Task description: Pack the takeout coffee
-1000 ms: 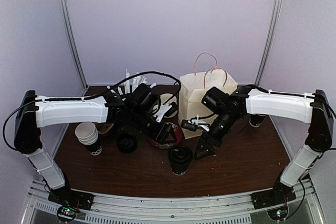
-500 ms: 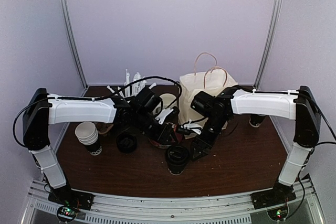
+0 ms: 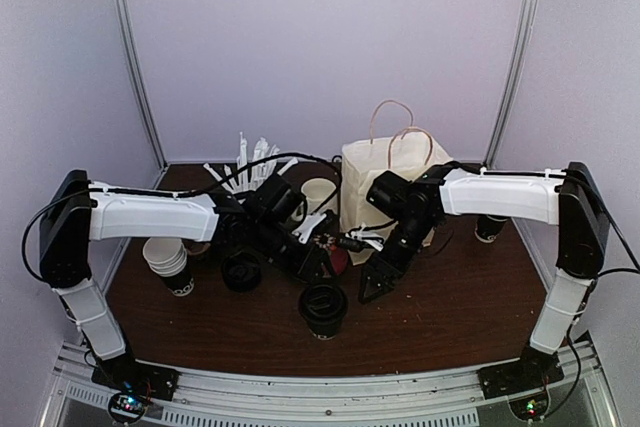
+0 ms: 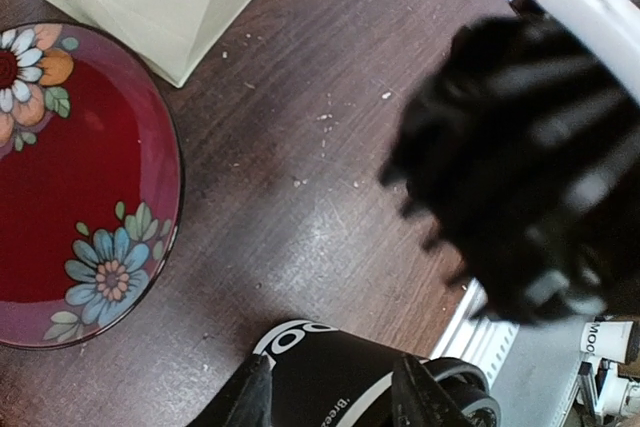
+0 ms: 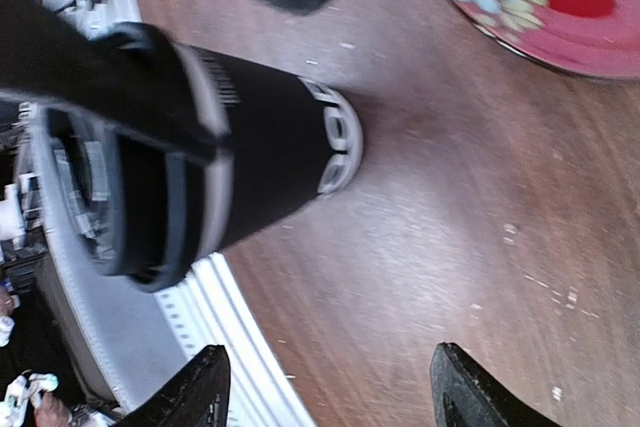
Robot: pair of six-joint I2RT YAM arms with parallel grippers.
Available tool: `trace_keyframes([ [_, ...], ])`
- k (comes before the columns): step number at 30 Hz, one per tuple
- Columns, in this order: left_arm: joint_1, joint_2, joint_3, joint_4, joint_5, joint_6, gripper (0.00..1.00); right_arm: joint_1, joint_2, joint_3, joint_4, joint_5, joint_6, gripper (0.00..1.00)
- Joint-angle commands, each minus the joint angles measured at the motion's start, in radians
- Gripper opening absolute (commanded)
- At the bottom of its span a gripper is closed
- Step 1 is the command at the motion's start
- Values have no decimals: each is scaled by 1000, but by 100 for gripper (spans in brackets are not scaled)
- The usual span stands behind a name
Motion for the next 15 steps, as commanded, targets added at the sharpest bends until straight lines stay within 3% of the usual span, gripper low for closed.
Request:
trace_keyframes([
  [1, 1, -48, 4, 20, -72, 10, 45, -1, -12, 4, 10, -115, -14, 72],
  [8, 5, -125, 19, -87, -216, -18, 53, -1, -3, 27, -2, -141, -13, 69],
  [11, 4, -206, -14, -187, -264, -127, 53, -4, -12, 27, 2, -144, -11, 67],
  [15, -1, -369, -186, -171, -246, -310, 51, -18, -13, 45, 10, -147, 2, 62],
])
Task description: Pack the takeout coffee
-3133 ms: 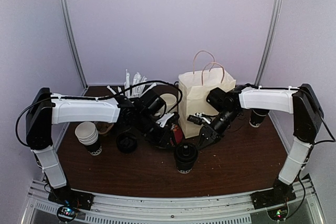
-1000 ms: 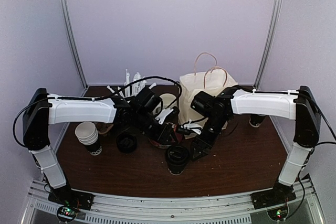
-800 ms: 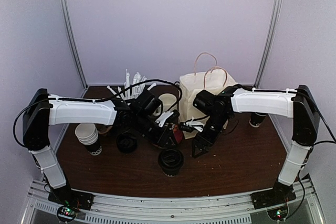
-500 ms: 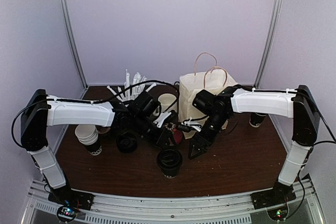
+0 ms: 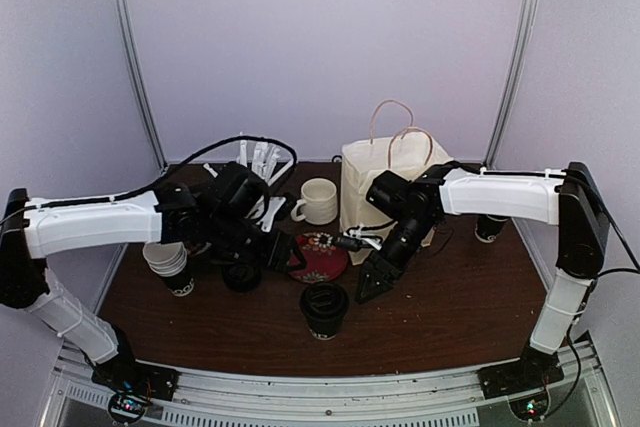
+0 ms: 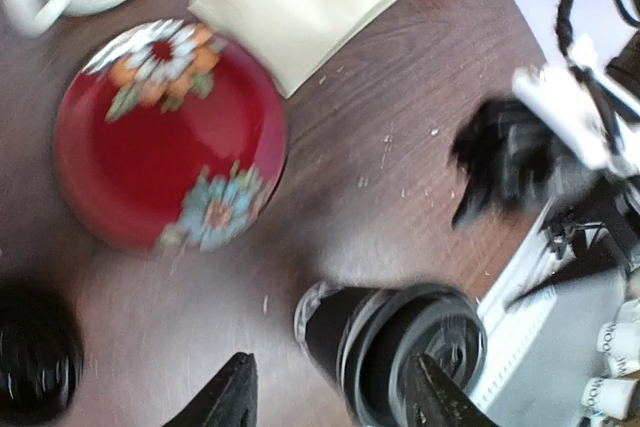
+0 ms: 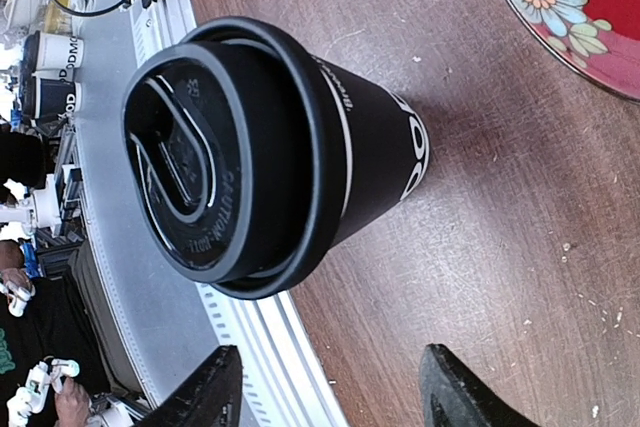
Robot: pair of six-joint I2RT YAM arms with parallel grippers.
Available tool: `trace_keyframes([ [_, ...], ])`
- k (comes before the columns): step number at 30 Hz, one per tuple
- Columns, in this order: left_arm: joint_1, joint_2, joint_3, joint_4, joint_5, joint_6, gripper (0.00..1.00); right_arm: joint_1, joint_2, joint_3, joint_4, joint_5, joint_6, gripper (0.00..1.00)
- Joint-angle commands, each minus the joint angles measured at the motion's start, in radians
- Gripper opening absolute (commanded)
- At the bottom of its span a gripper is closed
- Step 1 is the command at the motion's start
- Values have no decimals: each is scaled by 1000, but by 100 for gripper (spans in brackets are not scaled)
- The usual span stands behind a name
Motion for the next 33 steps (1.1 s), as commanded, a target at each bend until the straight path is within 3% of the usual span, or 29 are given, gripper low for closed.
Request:
trace_keyframes([
  [1, -7, -168, -154, -22, -12, -221, 51, -23, -8, 53, 13, -24, 12, 60],
  [6, -35, -199, -238, 100, 88, -310, 51, -43, 42, 82, 26, -40, 41, 51],
  [13, -45, -137, -278, 215, 151, -342, 50, -46, 94, 112, 12, -40, 55, 50],
  [33, -48, -94, -267, 183, 185, -317, 47, -14, 144, 125, 13, -103, 61, 54],
])
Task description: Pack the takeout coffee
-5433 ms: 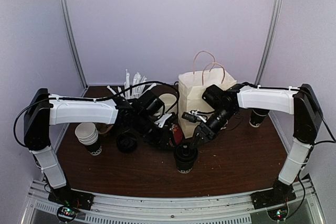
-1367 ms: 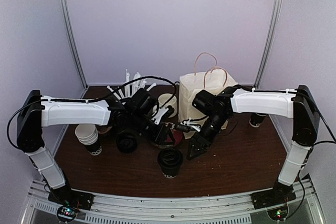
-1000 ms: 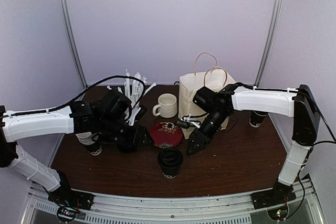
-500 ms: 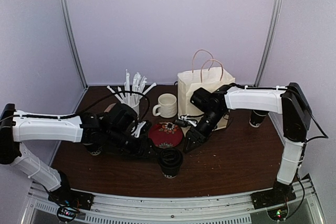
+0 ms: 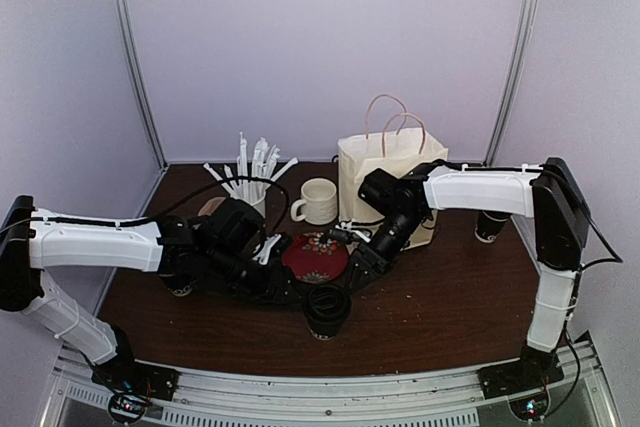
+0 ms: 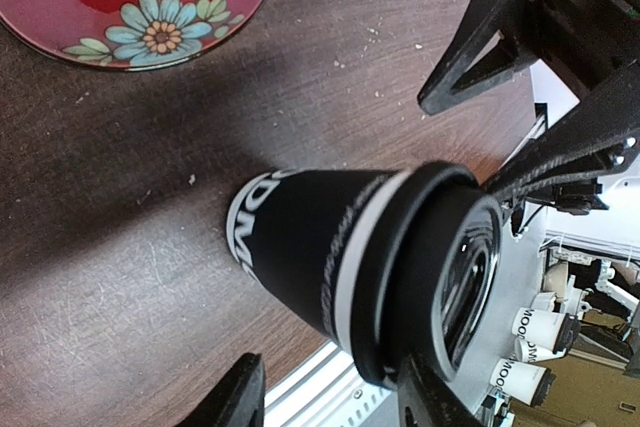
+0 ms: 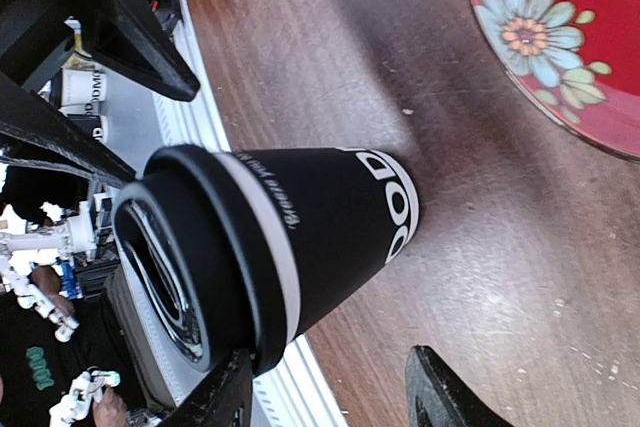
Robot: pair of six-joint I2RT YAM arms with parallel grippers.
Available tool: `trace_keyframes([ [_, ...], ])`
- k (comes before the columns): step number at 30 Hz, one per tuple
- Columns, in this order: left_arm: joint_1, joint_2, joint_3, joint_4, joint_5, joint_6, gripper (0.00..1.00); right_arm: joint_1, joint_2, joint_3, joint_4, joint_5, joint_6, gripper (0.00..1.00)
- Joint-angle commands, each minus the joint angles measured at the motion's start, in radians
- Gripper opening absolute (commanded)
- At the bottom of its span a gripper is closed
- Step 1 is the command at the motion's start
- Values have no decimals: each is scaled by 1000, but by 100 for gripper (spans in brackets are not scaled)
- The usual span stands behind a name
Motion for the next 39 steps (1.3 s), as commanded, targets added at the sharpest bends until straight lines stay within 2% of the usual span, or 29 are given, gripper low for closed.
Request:
trace_keyframes([
  [1, -5, 15, 4, 5, 18, 5, 46, 14, 31, 29, -6, -21, 5, 54],
  [11, -5, 72, -8, -37, 8, 45, 47, 20, 35, 23, -8, -9, 4, 54],
  [20, -4, 118, 55, -263, -154, 163, 47, 36, 36, 28, -11, -2, 2, 56],
  [23, -4, 130, 49, -291, -206, 200, 47, 51, 63, 42, -22, 21, -4, 56],
  [26, -6, 136, 42, -280, -229, 218, 46, 60, 95, 57, -37, 64, 1, 55],
  [32, -14, 133, 20, -285, -306, 234, 45, 77, 107, 29, -37, 282, 19, 55],
  [35, -25, 103, 26, -248, -293, 257, 45, 79, 94, 18, -37, 275, 13, 55],
  [39, -35, 44, 50, -151, -253, 293, 46, 79, 63, 36, -58, 164, -27, 55],
])
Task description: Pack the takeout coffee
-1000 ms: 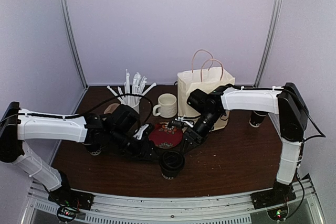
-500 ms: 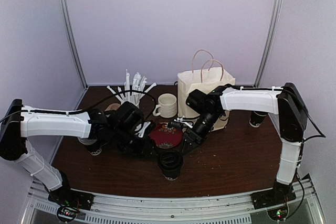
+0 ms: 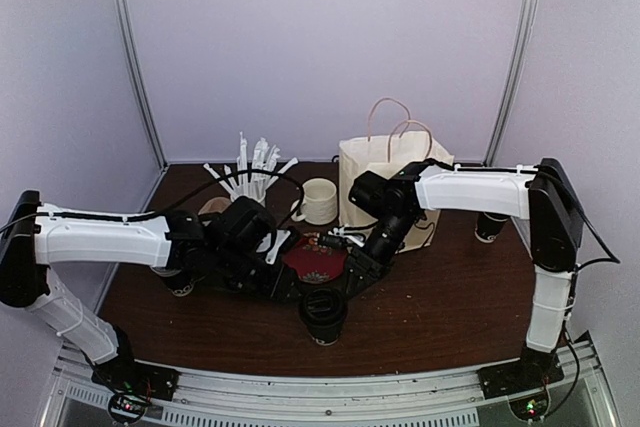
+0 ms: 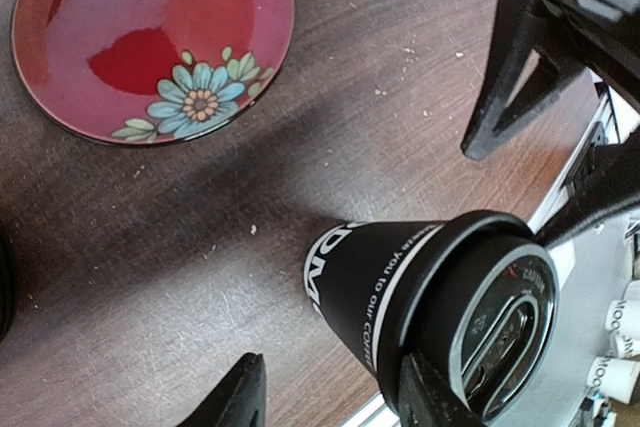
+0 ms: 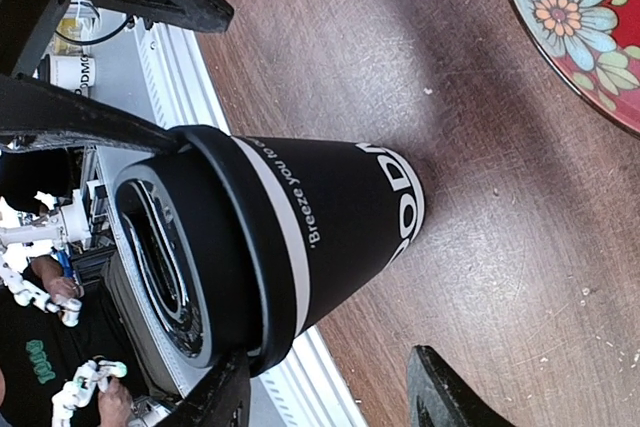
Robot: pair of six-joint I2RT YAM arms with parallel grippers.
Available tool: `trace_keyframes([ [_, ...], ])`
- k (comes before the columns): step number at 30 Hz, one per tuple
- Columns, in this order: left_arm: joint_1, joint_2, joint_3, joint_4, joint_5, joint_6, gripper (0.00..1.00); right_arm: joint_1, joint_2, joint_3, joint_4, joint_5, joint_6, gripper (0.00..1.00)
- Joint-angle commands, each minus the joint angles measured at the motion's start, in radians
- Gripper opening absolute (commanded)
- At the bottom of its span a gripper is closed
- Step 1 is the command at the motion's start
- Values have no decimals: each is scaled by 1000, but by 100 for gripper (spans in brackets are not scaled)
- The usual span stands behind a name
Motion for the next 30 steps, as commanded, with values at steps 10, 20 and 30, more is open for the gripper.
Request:
trace_keyframes([
  [10, -3, -97, 39, 45, -40, 117, 51, 26, -75, 20, 8, -19, -36, 64],
  [20, 6, -146, 159, -142, -260, 278, 55, 26, -127, 100, -65, 90, -166, 68],
  [30, 295, -171, 318, -178, -407, 475, 70, 134, -196, 174, -36, 309, -426, 83],
])
